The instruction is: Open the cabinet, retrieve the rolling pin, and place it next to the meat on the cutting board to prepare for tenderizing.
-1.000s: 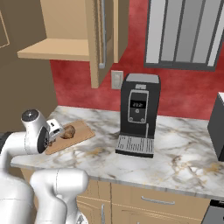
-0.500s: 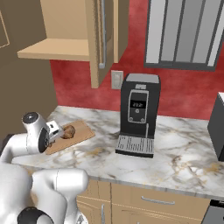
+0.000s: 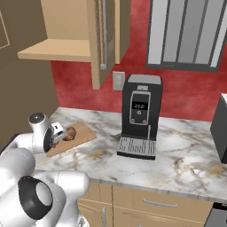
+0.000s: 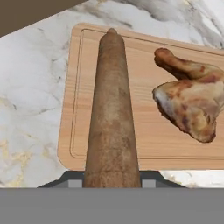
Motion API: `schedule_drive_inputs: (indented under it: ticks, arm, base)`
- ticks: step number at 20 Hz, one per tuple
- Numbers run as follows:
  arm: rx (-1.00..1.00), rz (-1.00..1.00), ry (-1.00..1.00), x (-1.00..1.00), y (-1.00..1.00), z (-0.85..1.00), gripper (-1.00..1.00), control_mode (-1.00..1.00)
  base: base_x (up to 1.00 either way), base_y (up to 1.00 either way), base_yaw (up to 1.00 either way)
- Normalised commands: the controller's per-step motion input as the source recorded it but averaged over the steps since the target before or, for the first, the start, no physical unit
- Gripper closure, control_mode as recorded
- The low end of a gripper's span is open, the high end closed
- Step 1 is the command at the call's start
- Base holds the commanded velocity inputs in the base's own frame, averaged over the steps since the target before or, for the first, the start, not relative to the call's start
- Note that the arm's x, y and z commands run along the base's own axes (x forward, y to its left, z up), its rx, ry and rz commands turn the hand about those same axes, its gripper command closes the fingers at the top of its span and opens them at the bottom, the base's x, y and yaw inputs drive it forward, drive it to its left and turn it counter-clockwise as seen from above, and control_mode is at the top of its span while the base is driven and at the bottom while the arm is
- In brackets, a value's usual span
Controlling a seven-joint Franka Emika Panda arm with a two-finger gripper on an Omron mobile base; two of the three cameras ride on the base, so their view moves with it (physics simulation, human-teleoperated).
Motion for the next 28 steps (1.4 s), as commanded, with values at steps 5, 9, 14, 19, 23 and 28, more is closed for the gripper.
schedule_drive_inputs:
  ticks: [5,9,14,19,23,28]
  arm:
    - [0.0,0.0,0.01,0.28,0.0,-0.22,1.0,-1.0]
    - [0.0,0.01,0.0,0.15,0.01,-0.17,1.0,-1.0]
    - [0.0,0.01,0.0,0.04,0.04,-0.24,-1.0,-1.0]
    - [0.0,0.0,0.0,0.06,0.03,-0.14,-1.0,-1.0]
    - [0.0,0.0,0.0,0.0,0.0,0.0,-1.0,-1.0]
    - [0.0,0.0,-0.01,0.0,0.0,0.12,-1.0,-1.0]
  base:
    - [0.0,0.0,0.0]
    - [0.0,0.0,0.0]
    - [0.0,0.0,0.0]
    - [0.0,0.0,0.0]
    - [0.0,0.0,0.0]
    - [0.0,0.0,0.0]
